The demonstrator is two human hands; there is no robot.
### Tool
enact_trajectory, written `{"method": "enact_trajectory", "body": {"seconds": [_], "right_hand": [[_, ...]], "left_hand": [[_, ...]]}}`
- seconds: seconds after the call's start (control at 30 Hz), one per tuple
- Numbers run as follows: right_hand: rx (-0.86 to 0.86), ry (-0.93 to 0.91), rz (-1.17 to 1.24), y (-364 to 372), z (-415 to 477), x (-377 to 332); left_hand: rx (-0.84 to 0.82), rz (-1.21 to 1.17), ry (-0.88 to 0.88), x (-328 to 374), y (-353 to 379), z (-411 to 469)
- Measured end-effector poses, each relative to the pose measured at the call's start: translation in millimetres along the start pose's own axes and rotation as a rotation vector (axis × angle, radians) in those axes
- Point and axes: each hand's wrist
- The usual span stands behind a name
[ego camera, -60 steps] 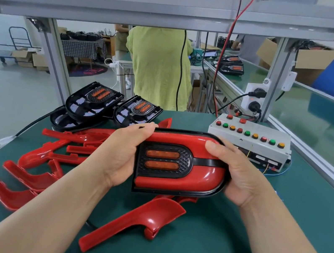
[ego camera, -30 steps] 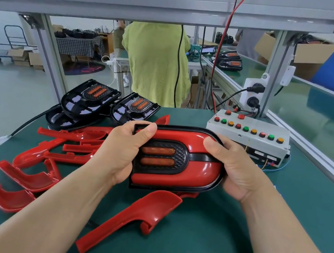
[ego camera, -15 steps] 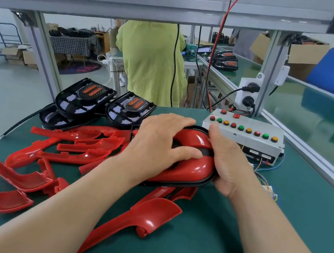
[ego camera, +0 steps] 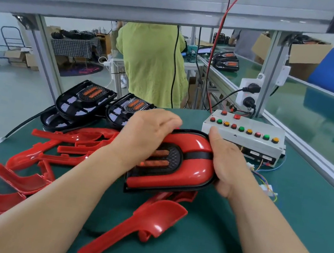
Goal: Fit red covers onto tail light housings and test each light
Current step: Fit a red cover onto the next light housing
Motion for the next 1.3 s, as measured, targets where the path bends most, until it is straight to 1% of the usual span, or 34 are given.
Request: {"method": "enact_trajectory", "body": {"seconds": [0.07, 0.1, 0.13, 0.27, 0.37, 0.43, 0.63, 0.7, 0.8, 0.9, 1.0, 1.07, 1.17, 1.3], "right_hand": [[0.02, 0.015, 0.053, -8, 4, -2], [0.024, 0.018, 0.061, -9, 5, -3], [0.024, 0.021, 0.064, -8, 5, -3], [0.017, 0.033, 0.051, -5, 4, -3], [0.0, 0.04, 0.023, -5, 4, -3], [-0.008, 0.04, 0.009, -6, 3, -4], [-0.018, 0.061, -0.016, -12, 2, -10], [-0.011, 0.072, -0.002, -13, 2, -11], [-0.037, 0.103, 0.066, -15, 2, -11], [-0.165, 0.157, 0.189, -17, 0, -11], [-0.255, 0.163, 0.221, -18, -2, -9], [-0.26, 0.153, 0.211, -16, -2, -8], [-0.206, 0.132, 0.213, -13, -2, -7], [-0.212, 0.162, 0.183, -11, -3, -5]], "left_hand": [[0.049, -0.039, -0.117, -15, -15, -7], [0.066, -0.019, -0.144, -24, -22, -11], [0.05, 0.016, -0.148, -31, -30, -15], [-0.182, 0.198, -0.052, -40, -43, -24], [-0.248, 0.377, 0.026, -35, -46, -20], [-0.297, 0.451, 0.048, -32, -51, -17], [-0.448, 0.542, 0.142, -25, -56, -4], [-0.467, 0.561, 0.167, -25, -54, -2], [-0.42, 0.445, 0.12, -31, -52, -7], [-0.345, 0.242, -0.018, -40, -48, -16], [-0.316, 0.114, -0.109, -48, -41, -24], [-0.317, 0.043, -0.158, -49, -36, -26], [-0.358, -0.118, -0.26, -43, -25, -28], [-0.298, -0.284, -0.358, -40, -15, -29]]}}
Point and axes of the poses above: each hand's wrist, its own z-axis towards the middle knuckle, its own y-axis out of the palm, x = y × z, and after that the axes turned 14 degrees about z, right-handed
